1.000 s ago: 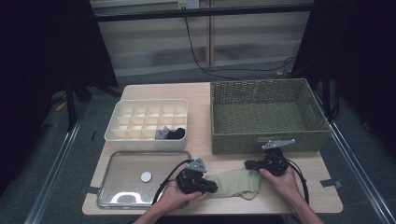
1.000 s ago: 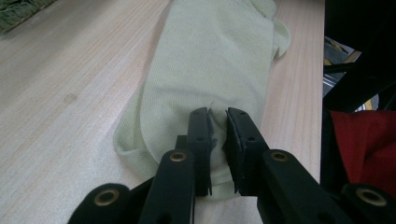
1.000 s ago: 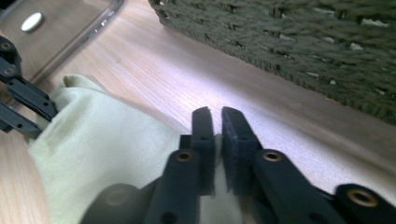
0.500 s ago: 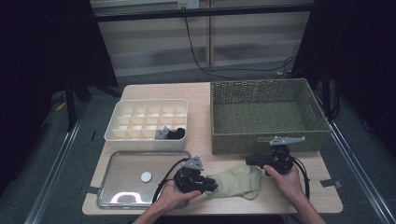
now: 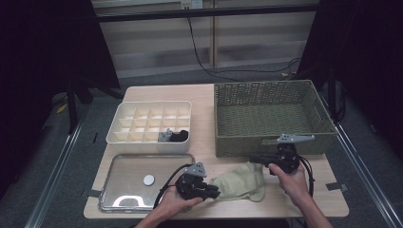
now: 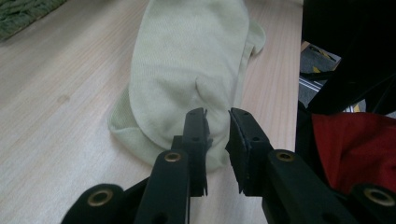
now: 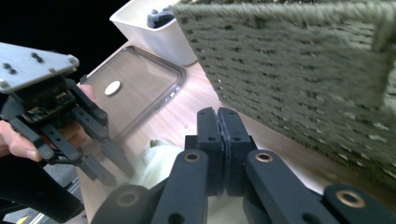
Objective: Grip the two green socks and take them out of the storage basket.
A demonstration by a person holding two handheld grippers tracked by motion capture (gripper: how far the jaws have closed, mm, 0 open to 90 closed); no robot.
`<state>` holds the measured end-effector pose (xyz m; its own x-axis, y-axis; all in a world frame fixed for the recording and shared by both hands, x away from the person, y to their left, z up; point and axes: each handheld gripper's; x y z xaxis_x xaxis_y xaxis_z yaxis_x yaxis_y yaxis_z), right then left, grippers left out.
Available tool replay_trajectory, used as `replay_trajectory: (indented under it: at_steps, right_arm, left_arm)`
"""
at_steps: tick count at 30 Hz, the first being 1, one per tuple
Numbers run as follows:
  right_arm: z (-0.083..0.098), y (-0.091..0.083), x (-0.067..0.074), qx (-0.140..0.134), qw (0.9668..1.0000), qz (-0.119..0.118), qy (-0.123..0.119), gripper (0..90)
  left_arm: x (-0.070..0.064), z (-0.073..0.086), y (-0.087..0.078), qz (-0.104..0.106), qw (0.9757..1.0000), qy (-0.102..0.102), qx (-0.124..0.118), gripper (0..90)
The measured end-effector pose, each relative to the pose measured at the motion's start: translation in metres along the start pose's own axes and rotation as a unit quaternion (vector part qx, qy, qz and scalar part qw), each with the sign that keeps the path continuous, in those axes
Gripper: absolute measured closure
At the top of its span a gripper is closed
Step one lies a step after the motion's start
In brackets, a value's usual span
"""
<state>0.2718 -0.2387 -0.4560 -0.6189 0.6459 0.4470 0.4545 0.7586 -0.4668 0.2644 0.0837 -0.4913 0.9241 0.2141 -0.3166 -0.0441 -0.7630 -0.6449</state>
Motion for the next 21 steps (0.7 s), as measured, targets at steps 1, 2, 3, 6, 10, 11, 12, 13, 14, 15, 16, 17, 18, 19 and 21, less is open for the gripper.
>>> replay_trajectory:
  at_steps: [1,2,3,6,10,11,12,13,14,15,16,17,18,19,21]
  right_arm:
    - [-0.001,0.001,0.001,-0.002,1.0,-0.002,-0.002,88.8]
    - [-0.002,0.002,0.002,-0.001,1.0,-0.003,-0.002,88.8]
    - [-0.003,0.003,0.003,-0.001,1.0,-0.004,-0.005,88.7]
    - [-0.005,0.005,0.005,0.0,0.9999,-0.008,-0.007,88.8]
    - [-0.012,0.006,0.008,-0.007,0.9999,-0.011,-0.01,88.8]
    - [-0.013,0.006,0.009,-0.008,0.9999,-0.012,-0.01,88.8]
    - [-0.015,0.007,0.01,-0.008,0.9998,-0.012,-0.011,88.8]
    - [-0.016,0.007,0.01,-0.01,0.9998,-0.013,-0.012,88.8]
    - [-0.018,0.007,0.011,-0.01,0.9998,-0.013,-0.013,88.8]
    - [-0.019,0.008,0.011,-0.013,0.9997,-0.013,-0.014,88.8]
    - [-0.021,0.008,0.011,-0.014,0.9997,-0.013,-0.014,88.8]
    - [-0.023,0.009,0.011,-0.017,0.9997,-0.013,-0.014,88.8]
    - [-0.025,0.009,0.011,-0.018,0.9996,-0.014,-0.015,88.8]
    - [-0.026,0.01,0.012,-0.018,0.9996,-0.014,-0.015,88.8]
    - [-0.029,0.013,0.012,-0.019,0.9995,-0.015,-0.019,88.8]
  left_arm:
    - [0.0,0.0,0.0,0.0,1.0,-0.003,0.002,77.3]
    - [0.0,0.001,0.0,0.001,1.0,-0.002,0.003,77.8]
    - [-0.001,0.001,0.001,0.004,1.0,-0.001,0.002,78.7]
    - [-0.001,0.001,0.003,0.008,0.9999,0.004,0.008,80.4]
    - [-0.002,0.002,0.006,0.01,0.9998,0.001,0.015,81.0]
    - [-0.001,0.002,0.006,0.011,0.9997,0.003,0.02,81.1]
    - [-0.001,0.003,0.006,0.011,0.9997,0.005,0.022,81.2]
    - [-0.001,0.003,0.006,0.012,0.9997,0.003,0.022,81.1]
    - [-0.001,0.003,0.007,0.004,0.9997,0.005,0.025,81.1]
    - [-0.001,0.003,0.007,0.009,0.9997,0.004,0.024,80.8]
    - [-0.001,0.004,0.008,0.012,0.9997,0.003,0.022,80.7]
    - [-0.001,0.004,0.008,0.011,0.9997,0.0,0.021,80.7]
    - [-0.001,0.004,0.008,0.013,0.9996,0.001,0.024,80.7]
    - [0.0,0.004,0.008,0.018,0.9995,0.001,0.028,80.6]
    - [0.0,0.004,0.009,0.019,0.9994,-0.001,0.029,80.9]
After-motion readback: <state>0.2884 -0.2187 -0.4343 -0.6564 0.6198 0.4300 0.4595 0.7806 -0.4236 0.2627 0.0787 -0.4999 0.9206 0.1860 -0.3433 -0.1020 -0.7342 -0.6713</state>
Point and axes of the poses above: each handheld gripper's, and its own axes: y roughly forward along the jaws, z roughly out of its underside, x roughly to its left, and after that the axes turned 1 degree about x, right-handed
